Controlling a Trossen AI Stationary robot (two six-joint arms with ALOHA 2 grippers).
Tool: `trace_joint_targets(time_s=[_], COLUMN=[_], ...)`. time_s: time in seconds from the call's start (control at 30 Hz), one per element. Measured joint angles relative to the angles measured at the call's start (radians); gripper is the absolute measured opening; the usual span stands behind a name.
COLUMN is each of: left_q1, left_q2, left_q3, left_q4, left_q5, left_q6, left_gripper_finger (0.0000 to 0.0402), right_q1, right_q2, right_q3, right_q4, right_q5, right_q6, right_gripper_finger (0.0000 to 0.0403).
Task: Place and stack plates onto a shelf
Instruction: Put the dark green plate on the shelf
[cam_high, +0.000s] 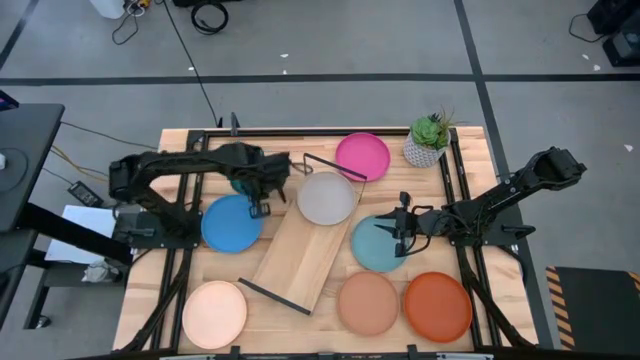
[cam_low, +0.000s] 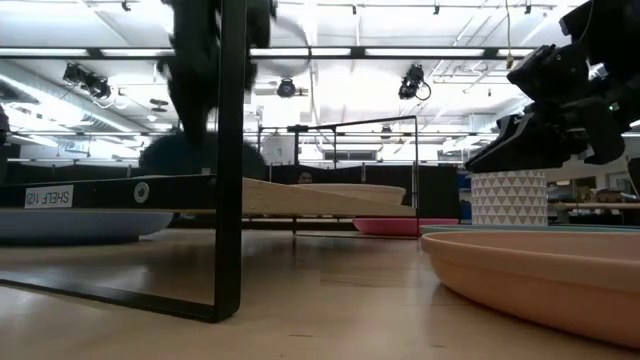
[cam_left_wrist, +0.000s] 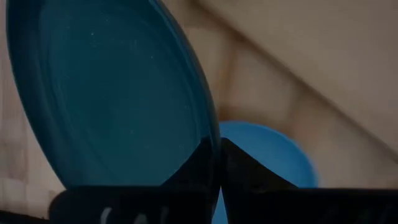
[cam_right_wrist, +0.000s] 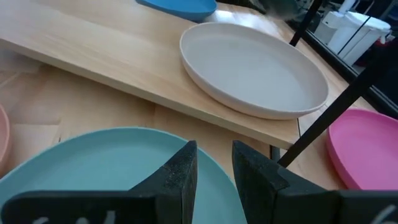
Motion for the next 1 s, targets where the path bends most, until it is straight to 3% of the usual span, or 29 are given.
trace_joint_targets(time_s=[0.1, 0.23, 0.43, 0.53, 0.67, 1.0], left_q1=[-0.103, -0.248, -0.392, -0.425, -0.456, -0.503], left_q2=[-0.045, -0.083, -0.046, 0.014, 0.107, 0.4], left_q3=[0.033, 0.056, 0.102, 0.168, 0.312, 0.703], left_q4=[-0.064, -0.034, 0.129, 0.145, 0.124, -0.141], left_q5=[0.002, 0.029, 0.103, 0.13, 0.129, 0.128], left_q6=[-0.073, -0.18, -0.539, -0.678, -0.752, -0.993], left_gripper_finger=[0.0015, 0.0022, 0.0018, 0.0015, 0.0016, 0.0016], right_q1=[0.0, 0.0, 0.0, 0.0, 0.001, 0.07], right_q2=[0.0, 0.0, 0.0, 0.0, 0.0, 0.0], right_q3=[0.0, 0.0, 0.0, 0.0, 0.0, 0.0], right_q4=[0.018, 0.053, 0.098, 0.1, 0.094, 0.084], right_q5=[0.001, 0.002, 0.002, 0.001, -0.006, -0.01], right_q6=[-0.025, -0.053, -0.039, -0.009, 0.022, 0.035], right_gripper_finger=[0.0107, 0.0107, 0.0107, 0.0107, 0.0107, 0.0107])
